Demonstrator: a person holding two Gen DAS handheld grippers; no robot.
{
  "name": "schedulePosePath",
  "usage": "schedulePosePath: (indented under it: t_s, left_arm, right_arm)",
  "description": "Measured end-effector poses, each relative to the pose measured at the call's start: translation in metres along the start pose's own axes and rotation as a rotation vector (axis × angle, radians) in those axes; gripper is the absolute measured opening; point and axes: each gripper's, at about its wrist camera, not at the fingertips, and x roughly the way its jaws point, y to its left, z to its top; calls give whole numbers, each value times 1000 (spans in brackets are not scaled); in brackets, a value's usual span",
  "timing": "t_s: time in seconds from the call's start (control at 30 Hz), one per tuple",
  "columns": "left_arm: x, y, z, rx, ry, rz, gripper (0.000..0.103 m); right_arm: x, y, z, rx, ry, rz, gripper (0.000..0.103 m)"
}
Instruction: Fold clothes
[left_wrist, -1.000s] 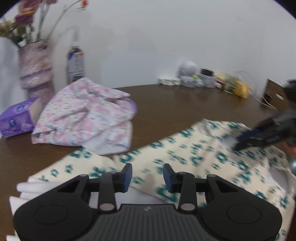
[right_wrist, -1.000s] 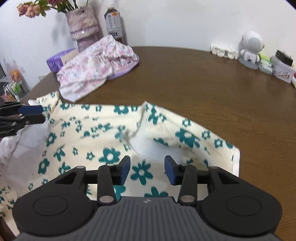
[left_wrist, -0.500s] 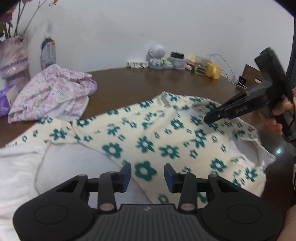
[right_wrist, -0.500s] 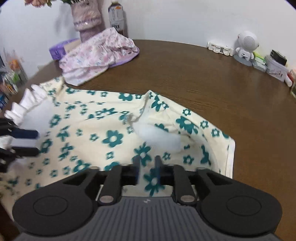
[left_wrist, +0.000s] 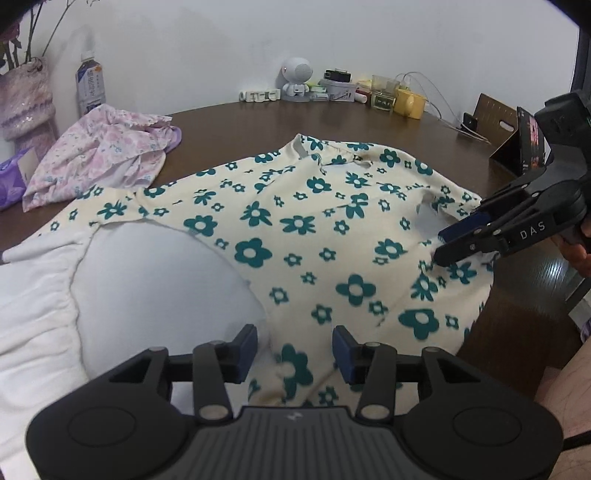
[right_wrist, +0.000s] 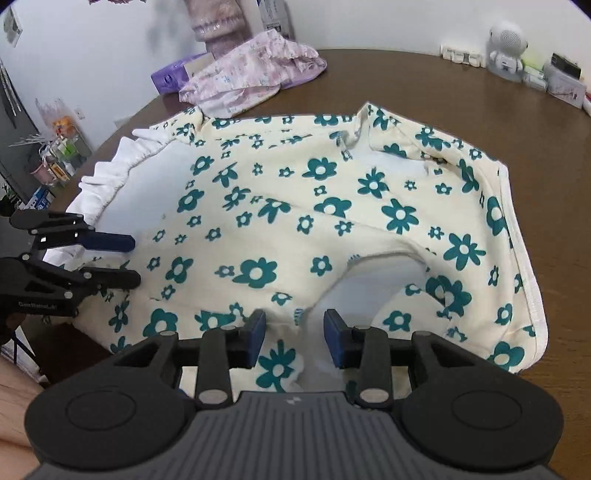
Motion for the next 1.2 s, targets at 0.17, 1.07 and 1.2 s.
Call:
schedulePosePath:
  t_s: [0.17,1.07,1.2]
  left_arm:
    - [-5,5,0,24,12,-33,1]
    - [-32,15,-19,118,153,-75,8]
    - [-39,23,-9,121,117,-57,31]
  right_arm:
    - [-9,-6,-7,26,1,59,2]
    - [-20,-14,-26,-130,185,159,2]
    - [-35,-20,-19,-109,143,174,10]
